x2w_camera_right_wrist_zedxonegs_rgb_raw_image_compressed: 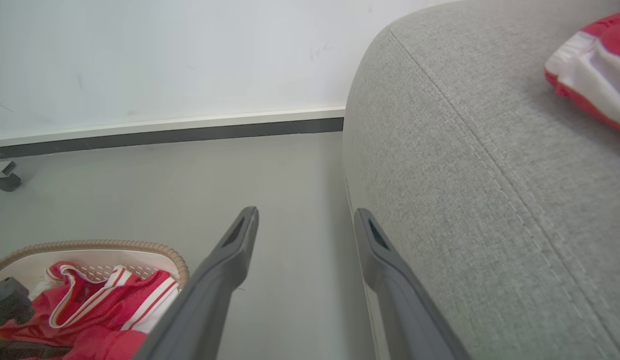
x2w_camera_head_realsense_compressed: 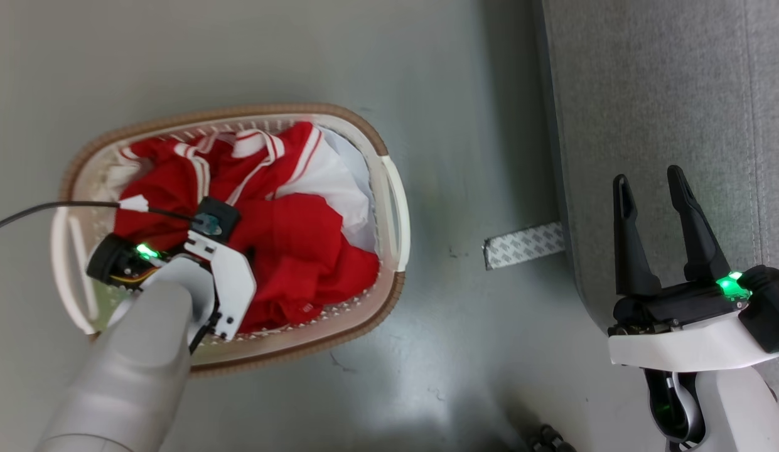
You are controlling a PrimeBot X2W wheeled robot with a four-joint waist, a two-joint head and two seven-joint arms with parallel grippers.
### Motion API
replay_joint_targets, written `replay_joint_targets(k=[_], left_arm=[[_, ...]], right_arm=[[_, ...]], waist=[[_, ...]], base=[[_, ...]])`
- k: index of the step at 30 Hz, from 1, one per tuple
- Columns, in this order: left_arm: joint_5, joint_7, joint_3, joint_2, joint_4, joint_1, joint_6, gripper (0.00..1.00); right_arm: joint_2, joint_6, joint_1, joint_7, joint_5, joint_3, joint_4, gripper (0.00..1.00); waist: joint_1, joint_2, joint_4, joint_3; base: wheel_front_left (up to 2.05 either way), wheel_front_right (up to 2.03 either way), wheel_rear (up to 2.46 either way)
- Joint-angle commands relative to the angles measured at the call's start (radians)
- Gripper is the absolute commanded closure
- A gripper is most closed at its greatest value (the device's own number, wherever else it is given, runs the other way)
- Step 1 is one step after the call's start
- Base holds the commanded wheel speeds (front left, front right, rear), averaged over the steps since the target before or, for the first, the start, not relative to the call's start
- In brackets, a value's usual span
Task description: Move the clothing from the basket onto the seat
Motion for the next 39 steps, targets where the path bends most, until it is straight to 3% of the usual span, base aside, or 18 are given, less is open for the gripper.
replay_joint_targets(k=[1,8,10,11,23,32,39], left_arm=[[0.000,-0.005,-0.001,0.012,0.011,-0.013,0.000,0.00],[0.007,-0.015,-0.039,-0.006,0.040,-0.047,-0.003,0.00],[0.012,-0.020,-0.059,-0.021,0.047,-0.050,-0.005,0.86],[0.008,-0.024,-0.071,-0.031,0.052,-0.048,-0.006,1.00],[-0.077,-0.139,-0.121,-0.086,0.052,-0.040,-0.002,1.00],[-0.192,-0.241,-0.166,-0.148,0.024,0.081,-0.002,1.00],[-0.265,-0.276,-0.191,-0.159,-0.037,0.174,-0.002,1.00]], right_arm=[[0.001,-0.002,-0.012,0.000,0.007,0.007,-0.009,0.00],[0.000,-0.002,-0.003,0.000,0.026,0.017,-0.023,0.00],[0.000,-0.002,-0.001,0.000,0.028,0.020,-0.022,0.00],[0.000,-0.002,-0.002,0.000,0.027,0.020,-0.021,0.00],[0.000,-0.002,-0.022,0.000,0.005,-0.005,0.004,0.00],[-0.001,-0.002,0.016,0.001,-0.012,-0.037,0.062,0.00],[-0.001,-0.002,0.082,0.000,-0.014,-0.059,0.111,0.00]], waist=[[-0.0002,0.0000,-0.027,0.039],[-0.0002,0.0000,-0.054,0.094],[-0.0002,0.0000,-0.056,0.101],[-0.0002,0.0000,-0.055,0.103],[-0.0002,0.0000,0.019,0.002],[-0.0002,0.0000,0.119,-0.247],[-0.0002,0.0000,0.169,-0.423]], base=[[0.00,0.00,0.00],[0.00,0.00,0.00],[0.00,0.00,0.00],[0.00,0.00,0.00],[0.00,0.00,0.00],[0.00,0.00,0.00],[0.00,0.00,0.00]])
